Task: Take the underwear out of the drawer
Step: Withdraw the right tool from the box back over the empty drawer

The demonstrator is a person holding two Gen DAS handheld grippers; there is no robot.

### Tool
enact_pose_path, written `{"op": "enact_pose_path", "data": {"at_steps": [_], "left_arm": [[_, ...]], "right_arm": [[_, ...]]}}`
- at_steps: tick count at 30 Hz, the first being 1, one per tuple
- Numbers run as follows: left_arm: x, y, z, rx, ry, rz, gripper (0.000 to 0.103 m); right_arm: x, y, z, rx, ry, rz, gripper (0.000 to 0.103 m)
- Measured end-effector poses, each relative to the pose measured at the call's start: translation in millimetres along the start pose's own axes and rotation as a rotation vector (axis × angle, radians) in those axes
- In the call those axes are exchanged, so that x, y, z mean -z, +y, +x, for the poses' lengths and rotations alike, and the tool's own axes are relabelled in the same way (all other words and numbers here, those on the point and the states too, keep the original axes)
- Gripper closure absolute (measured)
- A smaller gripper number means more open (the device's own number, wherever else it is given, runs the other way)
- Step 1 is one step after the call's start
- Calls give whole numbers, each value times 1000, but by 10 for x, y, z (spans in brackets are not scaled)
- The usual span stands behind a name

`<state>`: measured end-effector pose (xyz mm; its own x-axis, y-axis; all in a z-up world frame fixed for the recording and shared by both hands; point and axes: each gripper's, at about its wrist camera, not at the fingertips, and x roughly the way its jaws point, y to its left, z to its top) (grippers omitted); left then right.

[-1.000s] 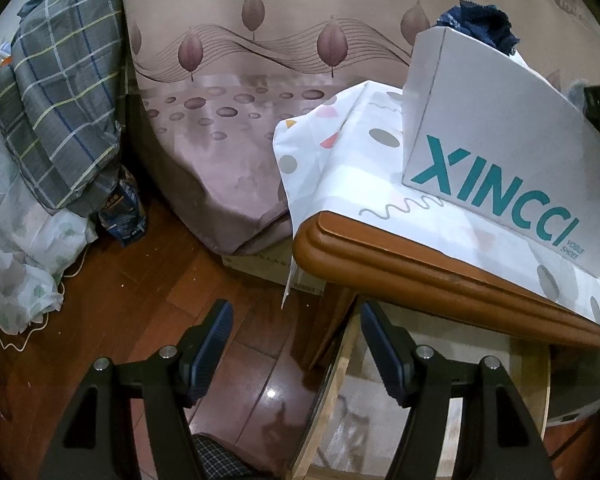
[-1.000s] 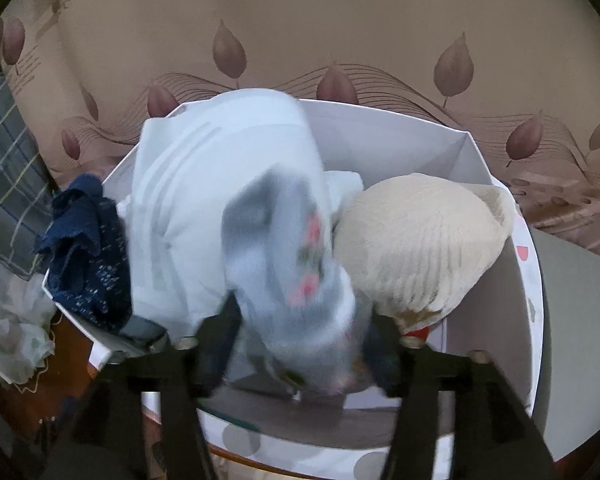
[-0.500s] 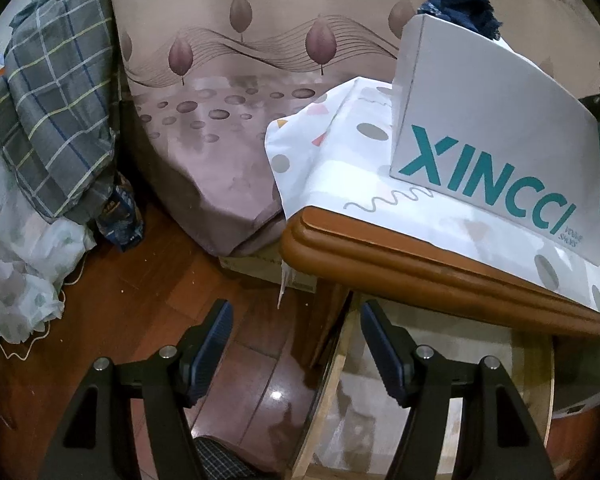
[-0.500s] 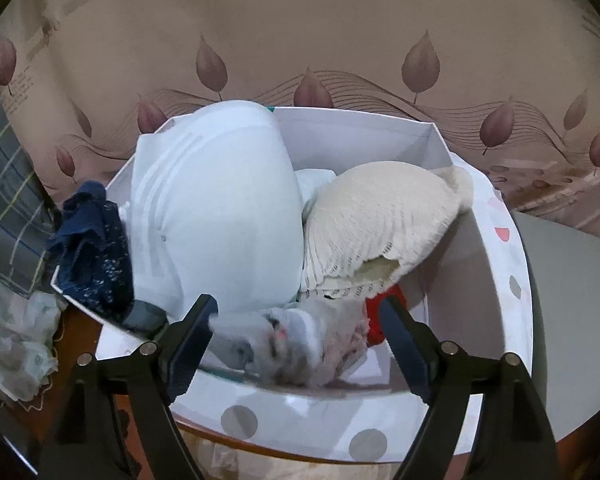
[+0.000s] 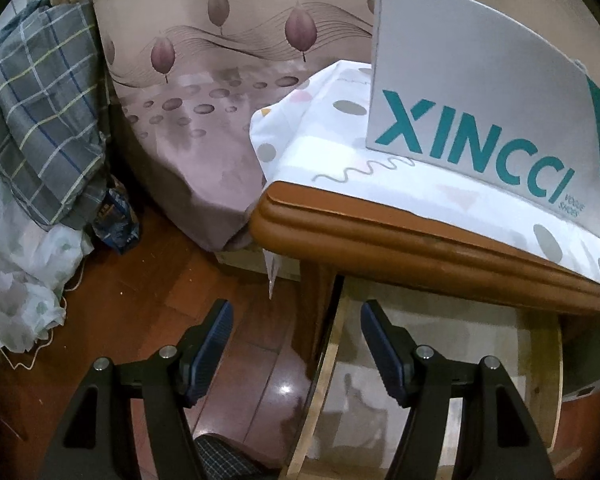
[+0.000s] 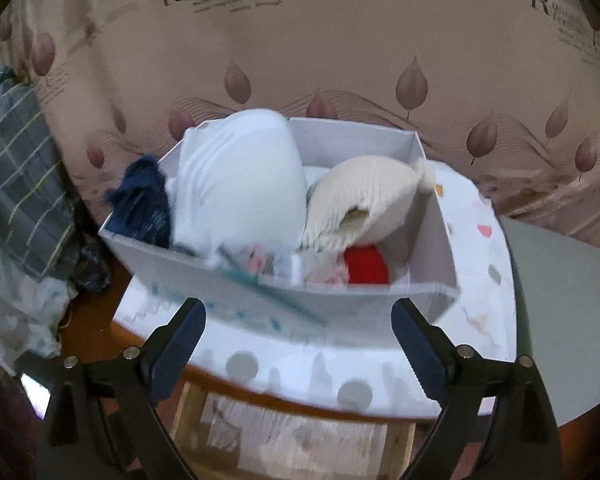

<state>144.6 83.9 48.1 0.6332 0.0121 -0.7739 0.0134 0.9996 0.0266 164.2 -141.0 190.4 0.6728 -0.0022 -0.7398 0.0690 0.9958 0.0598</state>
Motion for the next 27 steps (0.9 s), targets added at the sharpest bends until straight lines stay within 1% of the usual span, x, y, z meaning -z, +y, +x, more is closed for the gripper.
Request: {"op": "enact_pose_path", "data": {"at_steps": [3, 7, 10, 14, 18, 22, 26, 27], "left_arm": [[27, -57, -3, -10, -14, 24, 35], [101, -115, 42, 17, 24, 29, 35], [159, -177, 34, 8, 23, 52, 35], [247, -257, -7, 13, 18, 83, 35], [320, -335, -39, -1, 15, 108, 35], [385, -376, -97, 11, 16, 114, 35], [432, -423, -97, -10, 15, 112, 35], [443, -446, -91, -6, 20, 114, 35]], "right_arm": [[203, -56, -57, -26, 6, 13, 10], [560, -126, -26, -29, 27, 20, 10], [861, -191, 64, -25, 62, 30, 9], [1299, -276, 227, 0, 114, 31, 9], [1636, -291, 337, 26, 119, -5, 8], [1847, -279, 430, 39, 107, -41, 3], [1966, -286, 523, 44, 95, -41, 2], [1990, -292, 547, 41, 96, -39, 2]]}}
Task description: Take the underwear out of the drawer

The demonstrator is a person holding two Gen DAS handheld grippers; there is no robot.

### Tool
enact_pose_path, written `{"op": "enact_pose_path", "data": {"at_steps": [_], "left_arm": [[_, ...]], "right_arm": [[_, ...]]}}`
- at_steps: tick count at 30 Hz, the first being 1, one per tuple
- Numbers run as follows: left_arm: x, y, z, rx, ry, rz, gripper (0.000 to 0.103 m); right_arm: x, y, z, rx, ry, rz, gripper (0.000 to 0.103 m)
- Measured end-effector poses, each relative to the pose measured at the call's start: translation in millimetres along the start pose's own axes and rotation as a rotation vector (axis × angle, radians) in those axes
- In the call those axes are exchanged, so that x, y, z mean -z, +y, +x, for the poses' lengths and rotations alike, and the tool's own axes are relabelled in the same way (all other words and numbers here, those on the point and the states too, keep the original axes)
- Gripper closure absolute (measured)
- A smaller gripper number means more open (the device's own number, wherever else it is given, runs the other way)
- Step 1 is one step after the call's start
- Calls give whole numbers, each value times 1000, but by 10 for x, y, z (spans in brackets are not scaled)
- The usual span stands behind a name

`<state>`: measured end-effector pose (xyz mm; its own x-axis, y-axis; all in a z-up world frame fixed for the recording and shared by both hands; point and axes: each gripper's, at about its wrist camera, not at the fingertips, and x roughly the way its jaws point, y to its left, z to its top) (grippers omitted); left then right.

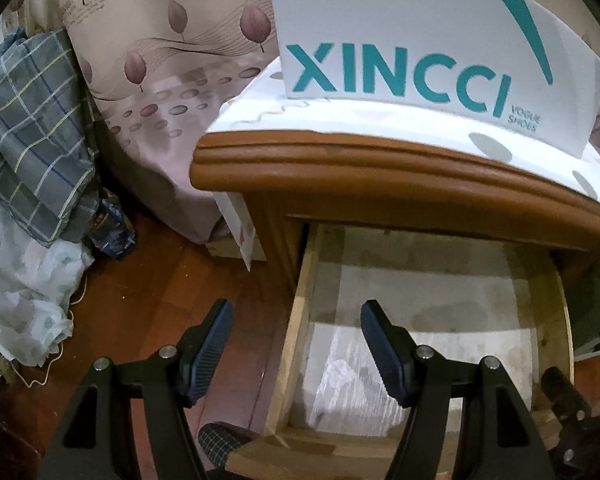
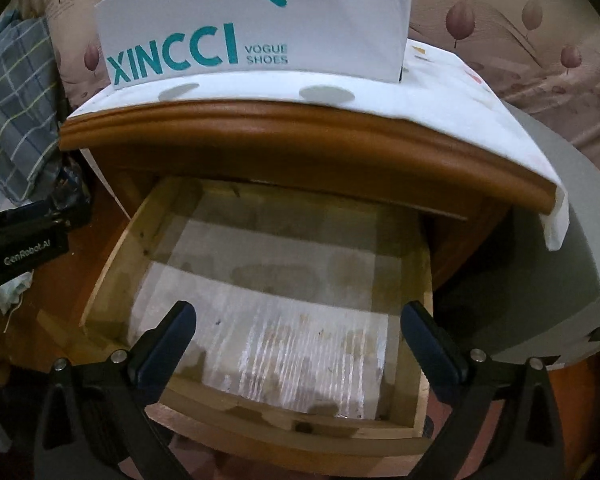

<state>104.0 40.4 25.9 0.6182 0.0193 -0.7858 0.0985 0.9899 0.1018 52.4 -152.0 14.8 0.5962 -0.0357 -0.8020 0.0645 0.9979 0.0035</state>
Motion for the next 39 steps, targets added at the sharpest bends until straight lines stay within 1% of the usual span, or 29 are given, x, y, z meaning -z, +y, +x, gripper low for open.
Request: {"op": "enact_pose_path", "data": {"at_steps": [2, 11, 18, 34, 39], "left_arm": [[15, -66, 28, 10, 12, 14, 35], [61, -239, 52, 12, 10, 73, 35], [86, -317, 77, 21, 17, 93, 35], [84, -335, 101, 29, 28, 88, 35], [81, -345, 106, 29, 30, 88, 35]], "right_arm": [[14, -11, 37, -9, 4, 4, 2], [35, -45, 87, -30, 14, 32, 2], [57, -19, 125, -58, 33, 35, 2], [66, -3, 155, -52, 52, 33, 2], [65, 8, 148, -54, 46, 27, 2]]}}
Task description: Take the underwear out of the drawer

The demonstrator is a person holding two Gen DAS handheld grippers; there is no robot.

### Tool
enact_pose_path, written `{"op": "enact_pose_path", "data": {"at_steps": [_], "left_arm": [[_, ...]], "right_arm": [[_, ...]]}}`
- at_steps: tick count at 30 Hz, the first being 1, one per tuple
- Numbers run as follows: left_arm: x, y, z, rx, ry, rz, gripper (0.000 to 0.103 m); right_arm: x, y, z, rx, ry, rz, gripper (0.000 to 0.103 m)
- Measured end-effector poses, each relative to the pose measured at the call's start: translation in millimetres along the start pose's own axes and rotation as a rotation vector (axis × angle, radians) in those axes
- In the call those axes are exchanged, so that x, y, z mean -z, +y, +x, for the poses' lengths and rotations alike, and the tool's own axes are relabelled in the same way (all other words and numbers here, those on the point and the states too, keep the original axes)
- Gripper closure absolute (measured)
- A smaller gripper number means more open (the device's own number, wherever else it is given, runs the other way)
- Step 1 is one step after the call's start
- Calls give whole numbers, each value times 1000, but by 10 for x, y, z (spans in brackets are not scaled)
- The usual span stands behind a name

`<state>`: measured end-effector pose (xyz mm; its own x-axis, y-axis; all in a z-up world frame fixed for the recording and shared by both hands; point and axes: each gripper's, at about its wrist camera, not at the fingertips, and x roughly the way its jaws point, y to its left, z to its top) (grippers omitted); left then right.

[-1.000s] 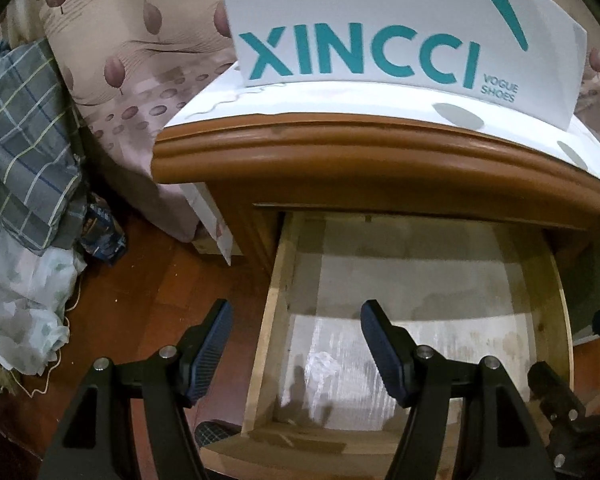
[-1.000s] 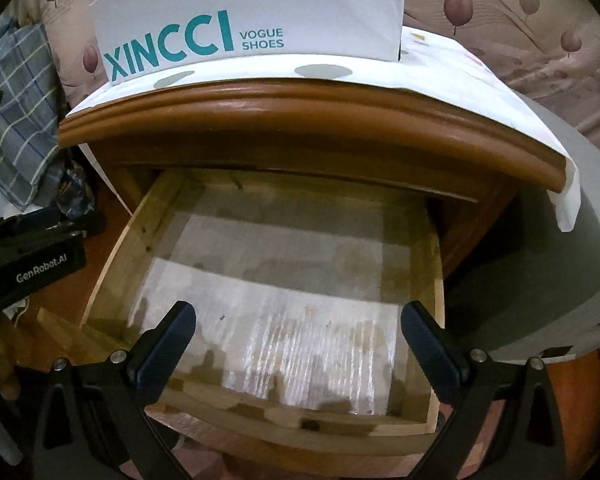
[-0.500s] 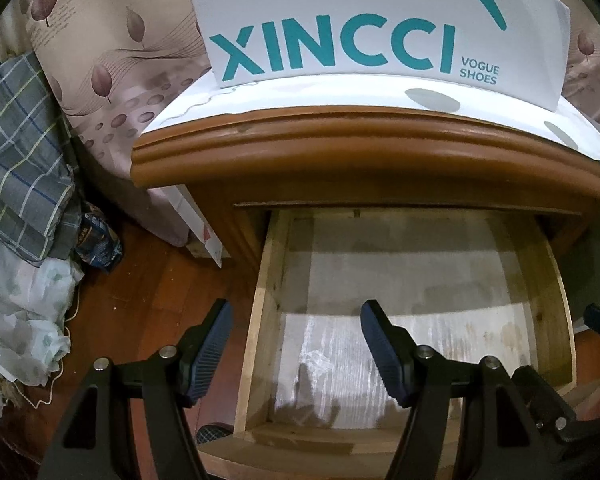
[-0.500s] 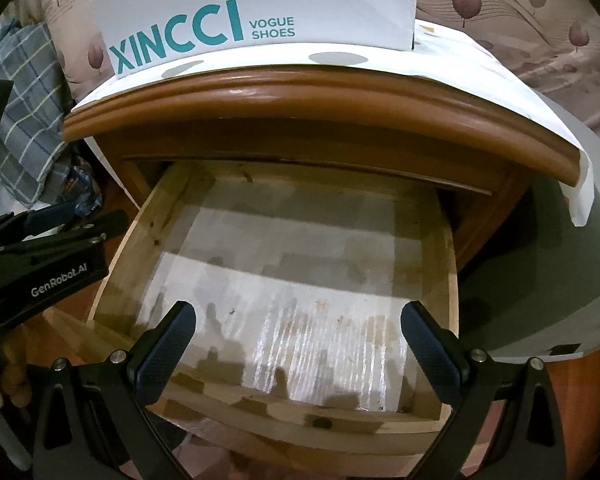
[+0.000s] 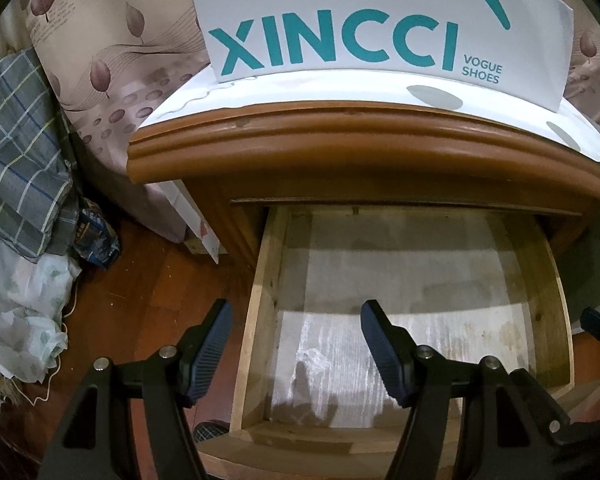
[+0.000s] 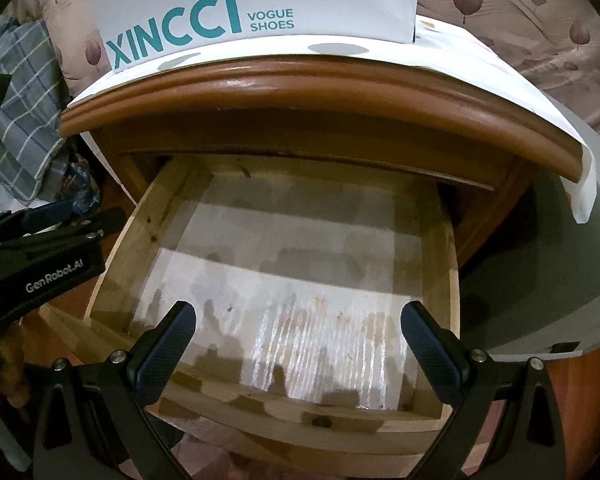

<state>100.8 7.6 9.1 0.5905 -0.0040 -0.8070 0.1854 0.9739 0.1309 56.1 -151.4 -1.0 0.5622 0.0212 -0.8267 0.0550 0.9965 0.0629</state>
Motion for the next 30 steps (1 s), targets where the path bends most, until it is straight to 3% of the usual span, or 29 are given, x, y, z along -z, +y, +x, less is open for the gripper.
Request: {"op": "enact_pose_path", "data": {"at_steps": [30], "left_arm": [[28, 24, -24, -3, -12, -4, 35]], "right_arm": [[-1, 6, 26, -7, 13, -2, 2]]}}
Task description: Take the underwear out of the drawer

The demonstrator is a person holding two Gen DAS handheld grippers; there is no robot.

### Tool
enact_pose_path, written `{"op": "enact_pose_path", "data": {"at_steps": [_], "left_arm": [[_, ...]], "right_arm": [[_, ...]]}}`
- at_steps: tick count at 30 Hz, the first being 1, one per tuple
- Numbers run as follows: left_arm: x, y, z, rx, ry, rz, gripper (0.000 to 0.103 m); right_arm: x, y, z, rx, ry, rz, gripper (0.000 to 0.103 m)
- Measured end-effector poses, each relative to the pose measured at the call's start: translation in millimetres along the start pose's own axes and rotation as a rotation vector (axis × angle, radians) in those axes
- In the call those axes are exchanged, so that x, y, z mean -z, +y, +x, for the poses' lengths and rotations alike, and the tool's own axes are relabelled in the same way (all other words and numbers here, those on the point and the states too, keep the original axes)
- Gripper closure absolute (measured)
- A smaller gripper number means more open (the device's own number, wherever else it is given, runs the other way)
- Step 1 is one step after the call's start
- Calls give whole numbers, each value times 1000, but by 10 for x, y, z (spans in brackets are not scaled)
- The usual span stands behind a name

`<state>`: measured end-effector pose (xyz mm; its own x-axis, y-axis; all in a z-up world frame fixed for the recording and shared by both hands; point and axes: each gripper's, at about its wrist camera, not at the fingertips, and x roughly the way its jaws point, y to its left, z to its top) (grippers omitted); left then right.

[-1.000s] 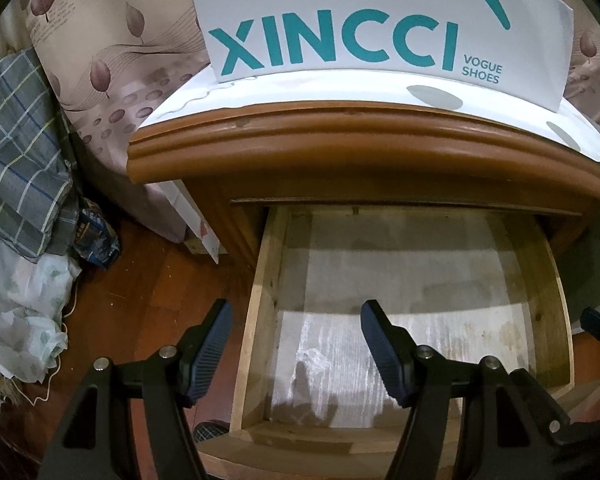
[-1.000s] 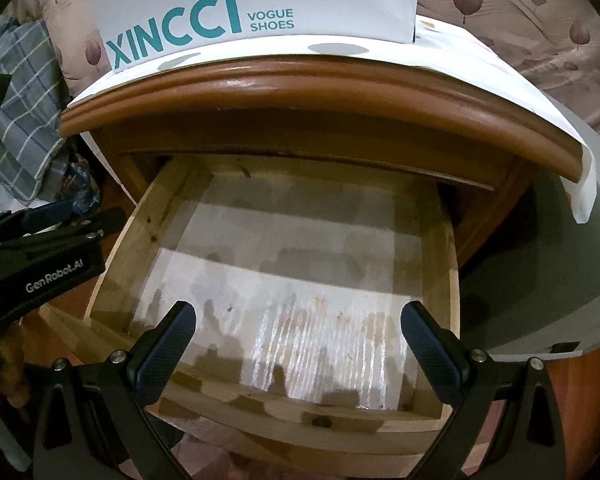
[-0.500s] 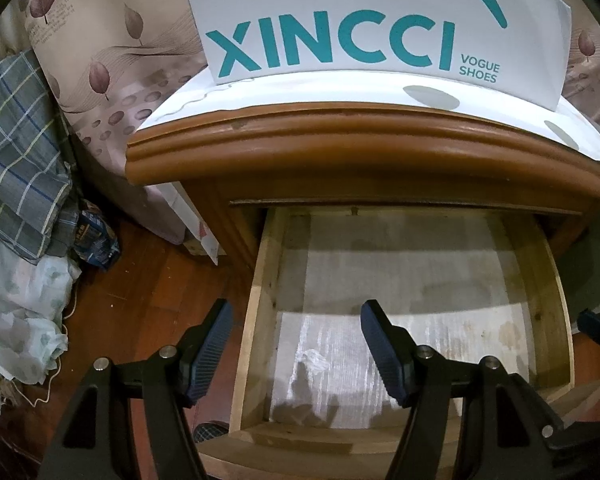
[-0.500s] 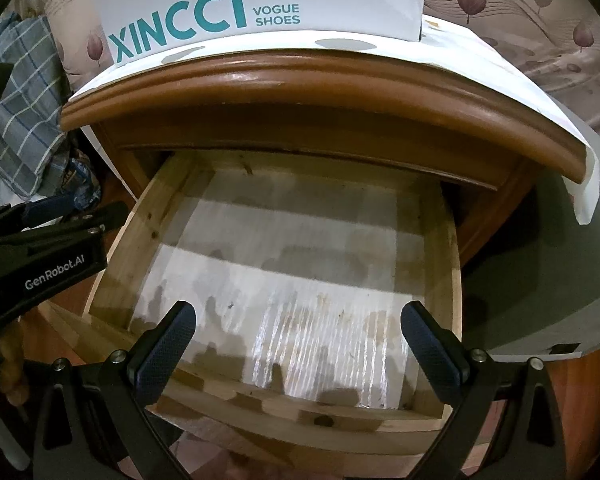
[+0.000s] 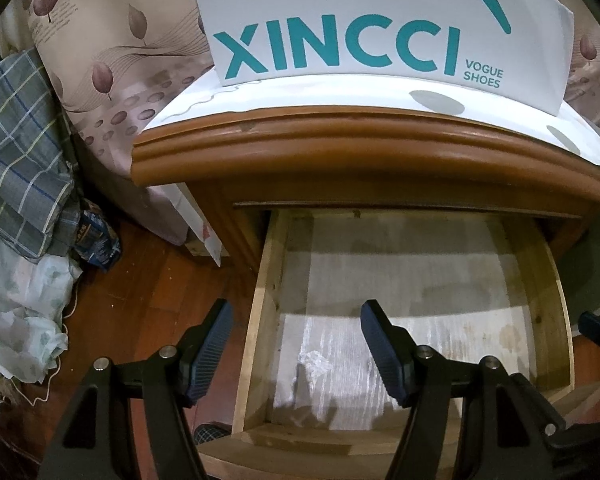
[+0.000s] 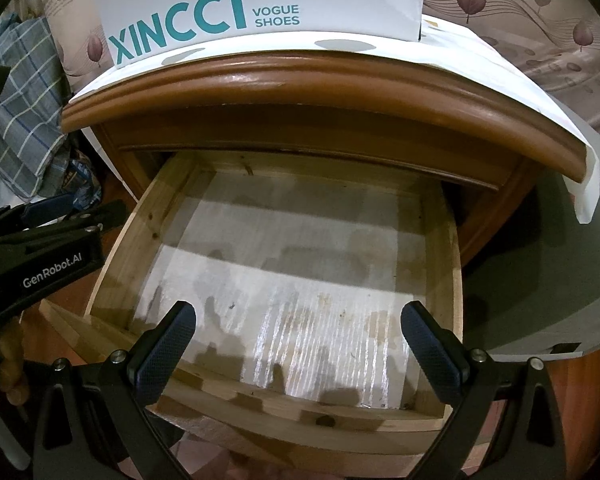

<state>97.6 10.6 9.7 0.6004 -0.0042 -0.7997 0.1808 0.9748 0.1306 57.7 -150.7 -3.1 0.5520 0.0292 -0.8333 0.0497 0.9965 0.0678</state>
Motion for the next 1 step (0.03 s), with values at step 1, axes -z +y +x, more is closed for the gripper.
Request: {"op": "enact_pose_path", "data": {"at_steps": [1], "left_arm": [[3, 5, -4, 1, 1, 1, 35]], "right_arm": [[2, 4, -1, 0, 0, 0, 2]]}}
